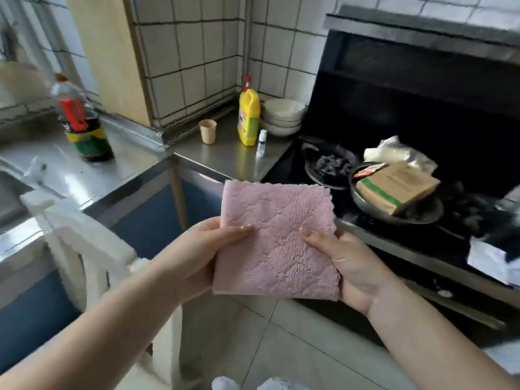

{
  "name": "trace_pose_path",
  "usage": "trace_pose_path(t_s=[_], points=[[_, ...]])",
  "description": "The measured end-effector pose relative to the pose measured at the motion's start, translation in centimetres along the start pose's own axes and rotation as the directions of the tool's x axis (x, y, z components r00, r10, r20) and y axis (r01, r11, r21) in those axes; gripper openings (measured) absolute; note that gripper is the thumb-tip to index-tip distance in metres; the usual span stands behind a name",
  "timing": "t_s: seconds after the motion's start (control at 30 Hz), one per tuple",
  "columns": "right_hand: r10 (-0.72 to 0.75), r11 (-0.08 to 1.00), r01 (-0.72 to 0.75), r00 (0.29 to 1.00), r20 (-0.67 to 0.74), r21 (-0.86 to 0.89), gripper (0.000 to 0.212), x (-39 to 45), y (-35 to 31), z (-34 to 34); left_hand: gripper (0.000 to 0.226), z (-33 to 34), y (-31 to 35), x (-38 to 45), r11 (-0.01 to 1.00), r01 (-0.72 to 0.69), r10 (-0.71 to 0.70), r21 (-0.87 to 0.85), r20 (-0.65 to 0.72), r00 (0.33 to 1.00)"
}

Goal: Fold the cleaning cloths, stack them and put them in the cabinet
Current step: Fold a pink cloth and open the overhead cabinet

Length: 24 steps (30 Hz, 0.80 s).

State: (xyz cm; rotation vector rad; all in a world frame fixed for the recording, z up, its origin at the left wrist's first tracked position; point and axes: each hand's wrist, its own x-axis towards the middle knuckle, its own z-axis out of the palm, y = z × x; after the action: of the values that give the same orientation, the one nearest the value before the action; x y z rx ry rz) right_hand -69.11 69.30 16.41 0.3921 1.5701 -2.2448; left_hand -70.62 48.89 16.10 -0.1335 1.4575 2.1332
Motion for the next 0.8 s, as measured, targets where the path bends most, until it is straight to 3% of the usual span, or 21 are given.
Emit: trace_pose_path(t_s=[0.17, 0.33, 0.53, 0.7, 0.8], points=[[-0.139, 0.986, 0.156, 0.963, -0.232, 0.059, 0.045, -1.8, -3.4, -6.2, 0.029, 7.2, 1.5, 6.3, 0.996, 0.059, -0.071, 0.069, 0.194, 0.978], [-0.229, 0.963, 0.266, 0.899, -0.374, 0.051, 0.052, -3.3, -8.0, -12.5, 0.034, 14.9, 2.7, 12.0, 0.988, 0.062, -0.109, 0.144, 0.348, 0.931], [-0.292, 0.938, 0.338, 0.887, -0.357, 0.073, 0.044, -4.3, -15.4, -20.7, 0.035, 25.4, 5.8, 18.0, 0.981, -0.014, -0.082, 0.196, 0.472, 0.878], [-0.402, 0.904, 0.427, 0.856, -0.325, 0.006, 0.024, -4.6, -24.9, -26.7, 0.034, 35.0, 10.0, 22.3, 0.968, -0.178, 0.069, 0.178, 0.494, 0.867], [-0.475, 0.877, 0.473, 0.832, -0.286, -0.081, 0.024, -4.6, -31.0, -29.7, 0.03, 39.7, 13.3, 24.2, 0.939, -0.286, 0.164, 0.189, 0.483, 0.86]])
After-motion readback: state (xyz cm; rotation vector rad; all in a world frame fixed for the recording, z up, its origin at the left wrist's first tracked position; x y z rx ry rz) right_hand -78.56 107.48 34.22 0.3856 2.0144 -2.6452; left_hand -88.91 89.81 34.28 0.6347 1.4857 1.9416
